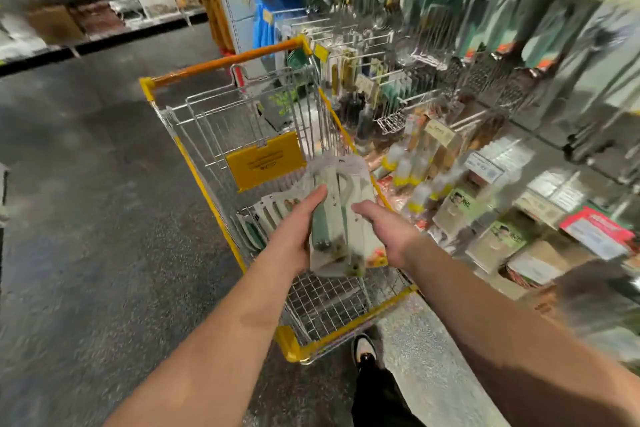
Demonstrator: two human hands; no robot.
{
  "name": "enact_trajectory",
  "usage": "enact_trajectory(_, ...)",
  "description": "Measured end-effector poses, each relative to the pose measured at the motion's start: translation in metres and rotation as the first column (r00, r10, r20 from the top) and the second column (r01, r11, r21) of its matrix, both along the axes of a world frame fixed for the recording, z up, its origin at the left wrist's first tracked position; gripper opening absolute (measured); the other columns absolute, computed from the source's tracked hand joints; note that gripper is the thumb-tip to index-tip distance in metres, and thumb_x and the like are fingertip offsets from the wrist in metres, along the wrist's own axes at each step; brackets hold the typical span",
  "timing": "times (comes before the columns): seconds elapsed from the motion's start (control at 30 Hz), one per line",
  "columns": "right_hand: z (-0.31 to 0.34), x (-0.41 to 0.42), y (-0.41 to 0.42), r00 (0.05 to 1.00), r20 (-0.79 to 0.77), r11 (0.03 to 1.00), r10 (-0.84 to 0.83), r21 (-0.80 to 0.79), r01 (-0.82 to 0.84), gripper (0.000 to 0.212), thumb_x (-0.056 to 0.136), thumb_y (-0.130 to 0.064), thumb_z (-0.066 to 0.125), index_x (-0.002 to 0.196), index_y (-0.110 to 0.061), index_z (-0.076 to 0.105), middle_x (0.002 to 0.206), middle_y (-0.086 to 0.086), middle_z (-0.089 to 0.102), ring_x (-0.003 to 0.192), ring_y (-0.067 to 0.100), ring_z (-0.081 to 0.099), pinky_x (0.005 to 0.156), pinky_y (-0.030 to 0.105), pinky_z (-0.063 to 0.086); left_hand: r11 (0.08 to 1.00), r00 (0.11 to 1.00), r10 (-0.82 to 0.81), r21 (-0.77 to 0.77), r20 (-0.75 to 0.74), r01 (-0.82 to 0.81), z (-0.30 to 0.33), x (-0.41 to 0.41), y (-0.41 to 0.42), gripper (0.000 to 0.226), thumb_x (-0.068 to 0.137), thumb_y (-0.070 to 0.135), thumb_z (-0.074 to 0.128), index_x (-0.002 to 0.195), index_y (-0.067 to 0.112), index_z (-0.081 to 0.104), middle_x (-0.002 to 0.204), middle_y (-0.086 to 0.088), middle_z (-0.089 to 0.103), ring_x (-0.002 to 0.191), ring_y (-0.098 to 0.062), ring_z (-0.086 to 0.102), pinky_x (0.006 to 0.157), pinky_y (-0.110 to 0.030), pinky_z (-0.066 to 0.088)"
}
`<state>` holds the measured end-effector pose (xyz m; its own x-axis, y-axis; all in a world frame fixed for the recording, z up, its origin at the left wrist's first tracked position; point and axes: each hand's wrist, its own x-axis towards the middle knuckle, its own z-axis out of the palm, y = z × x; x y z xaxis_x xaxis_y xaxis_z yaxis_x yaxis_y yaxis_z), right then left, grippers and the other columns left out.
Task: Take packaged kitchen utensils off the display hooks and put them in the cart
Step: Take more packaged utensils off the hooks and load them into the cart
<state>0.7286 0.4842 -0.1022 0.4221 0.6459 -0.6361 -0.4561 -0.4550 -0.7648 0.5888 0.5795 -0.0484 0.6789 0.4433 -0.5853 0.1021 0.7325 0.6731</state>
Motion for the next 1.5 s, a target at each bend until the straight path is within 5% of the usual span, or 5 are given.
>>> enact_trajectory(0.3,0.059,-0.029,-0.116,0.925,0.271,0.962,-0.266,0.144,0.234,0.064,0.083,-0.037,0.063,0.141,-0.028,0.037,0.126,0.0,0.062,0.112,0.021,0.064,0.1,0.05,0.051,0.963,0.964,-0.26,-0.063,0.05,0.262,0.018,0.02,-0.09,0.049,0.095,0.054,0.056,0.117,0.013,0.073,0.114,-0.016,0.073,0.094,-0.031,0.073,0.091,-0.045,0.055)
enact_trajectory(0.5,0.093,-0.022,-0.207,0.841,0.361,0.913,-0.404,0.22,0.344,0.085,0.082,-0.047,0.061,0.156,-0.025,0.024,0.142,0.001,0.053,0.12,0.018,0.059,0.107,0.038,0.045,0.911,0.908,-0.412,0.06,0.072,0.409,0.036,0.057,-0.175,0.052,0.091,0.045,0.061,0.13,0.01,0.065,0.103,-0.014,0.075,0.083,-0.027,0.074,0.073,-0.039,0.061)
enact_trajectory(0.8,0.124,-0.01,-0.397,0.876,0.355,0.945,-0.327,0.14,0.296,0.09,0.084,-0.036,0.078,0.155,-0.035,0.023,0.126,-0.013,0.06,0.108,0.009,0.063,0.093,0.027,0.052,0.773,0.795,-0.604,0.206,-0.047,0.6,0.038,0.105,-0.328,0.113,0.052,0.086,0.076,0.147,0.032,0.045,0.136,-0.011,0.063,0.114,-0.035,0.067,0.094,-0.057,0.053)
enact_trajectory(0.97,0.112,-0.005,-0.521,0.828,0.18,0.835,-0.532,0.274,0.477,0.119,0.058,-0.049,0.084,0.158,-0.04,0.019,0.153,-0.005,0.047,0.136,0.024,0.05,0.116,0.053,0.036,0.755,0.779,-0.627,0.27,0.026,0.598,0.068,0.097,-0.459,0.057,0.104,0.056,0.032,0.124,0.015,0.068,0.111,-0.013,0.075,0.101,-0.028,0.073,0.088,-0.042,0.058)
enact_trajectory(1.5,0.145,-0.045,-0.771,0.639,-0.089,0.515,-0.764,0.512,0.687,0.034,0.105,-0.022,0.046,0.135,-0.031,0.06,0.125,0.009,0.07,0.108,0.033,0.067,0.099,0.058,0.049,0.71,0.701,-0.701,0.217,0.129,0.67,0.081,0.097,-0.712,0.047,0.089,0.029,0.075,0.127,0.015,0.05,0.117,-0.02,0.071,0.099,-0.039,0.072,0.08,-0.061,0.058)
